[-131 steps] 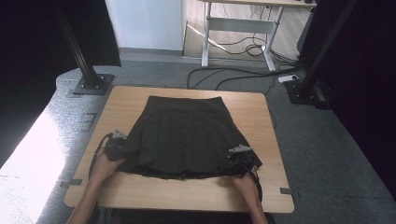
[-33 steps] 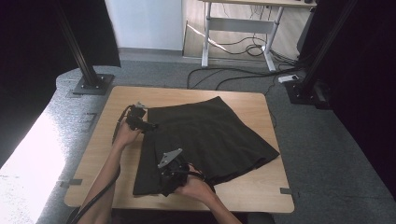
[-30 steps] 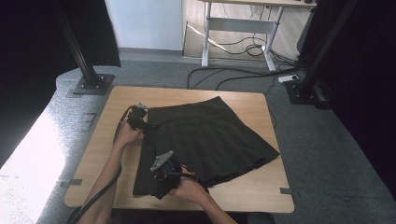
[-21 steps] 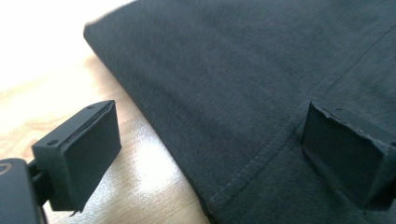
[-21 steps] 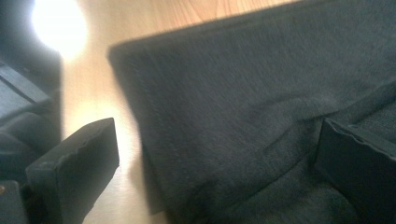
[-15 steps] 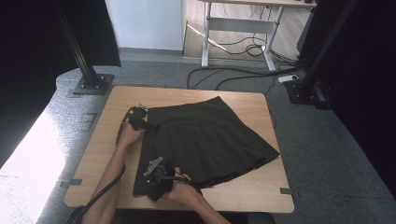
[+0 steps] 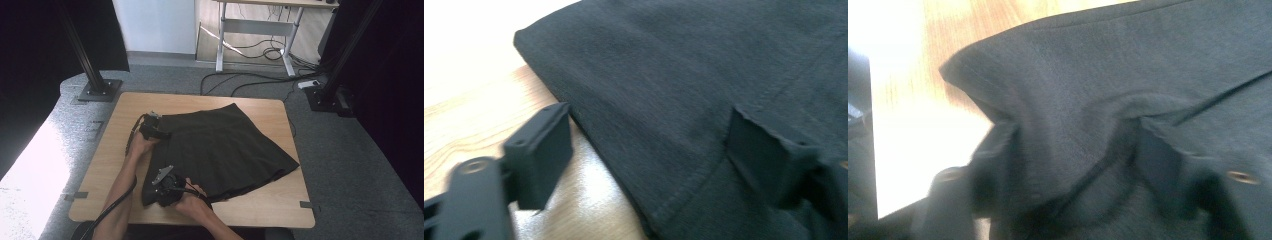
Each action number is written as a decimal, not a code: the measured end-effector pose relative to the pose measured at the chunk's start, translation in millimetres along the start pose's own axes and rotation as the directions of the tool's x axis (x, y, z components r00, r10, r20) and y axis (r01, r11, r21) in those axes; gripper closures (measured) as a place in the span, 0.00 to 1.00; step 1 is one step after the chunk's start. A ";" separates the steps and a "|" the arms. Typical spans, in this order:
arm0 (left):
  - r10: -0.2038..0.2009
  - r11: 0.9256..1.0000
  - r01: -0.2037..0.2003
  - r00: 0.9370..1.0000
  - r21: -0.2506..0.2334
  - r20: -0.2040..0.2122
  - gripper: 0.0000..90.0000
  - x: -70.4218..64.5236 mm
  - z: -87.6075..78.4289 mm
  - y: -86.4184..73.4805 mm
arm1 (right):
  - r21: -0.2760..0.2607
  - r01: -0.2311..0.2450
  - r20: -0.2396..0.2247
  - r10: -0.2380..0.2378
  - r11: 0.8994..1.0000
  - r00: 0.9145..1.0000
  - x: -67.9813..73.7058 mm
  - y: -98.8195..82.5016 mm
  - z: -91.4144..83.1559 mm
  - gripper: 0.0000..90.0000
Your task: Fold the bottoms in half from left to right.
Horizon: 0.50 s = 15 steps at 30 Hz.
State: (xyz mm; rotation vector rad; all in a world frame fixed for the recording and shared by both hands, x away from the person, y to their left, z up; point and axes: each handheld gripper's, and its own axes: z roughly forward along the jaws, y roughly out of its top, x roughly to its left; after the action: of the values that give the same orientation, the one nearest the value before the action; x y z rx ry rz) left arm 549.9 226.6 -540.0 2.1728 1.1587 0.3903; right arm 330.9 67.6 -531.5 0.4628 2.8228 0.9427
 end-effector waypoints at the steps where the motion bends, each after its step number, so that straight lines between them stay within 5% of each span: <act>1: 0.012 1.000 -0.012 1.000 -0.002 0.014 0.32 -1.6 -1.6 -0.1 | -0.007 -0.013 0.013 0.013 1.000 1.000 -0.3 0.2 -0.6 0.56; 7: 0.037 0.999 -0.035 0.997 -0.032 0.063 0.54 -2.8 -4.9 -4.1 | -0.005 0.022 0.018 -0.022 1.000 1.000 4.5 3.0 -0.9 0.78; 8: 0.036 0.999 -0.033 0.996 -0.042 0.078 0.73 -2.5 -5.2 -5.5 | -0.019 0.032 0.022 -0.032 0.999 0.999 5.2 2.3 -0.1 0.83; 9: -0.001 0.999 0.007 0.994 -0.048 0.111 0.78 -0.6 -6.5 -7.8 | -0.028 0.032 0.020 -0.031 0.999 0.999 5.0 1.8 0.2 0.85; 15: 0.014 0.999 -0.011 0.994 -0.032 0.113 0.86 -4.0 -11.2 -10.7 | -0.067 -0.011 -0.053 0.007 0.998 0.999 2.5 1.0 2.9 0.91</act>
State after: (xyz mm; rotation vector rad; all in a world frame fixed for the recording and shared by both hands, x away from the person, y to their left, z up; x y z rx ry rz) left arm 535.0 232.1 -538.4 2.1471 1.0702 0.2851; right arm 329.5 70.8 -533.3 0.4488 2.8271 1.0637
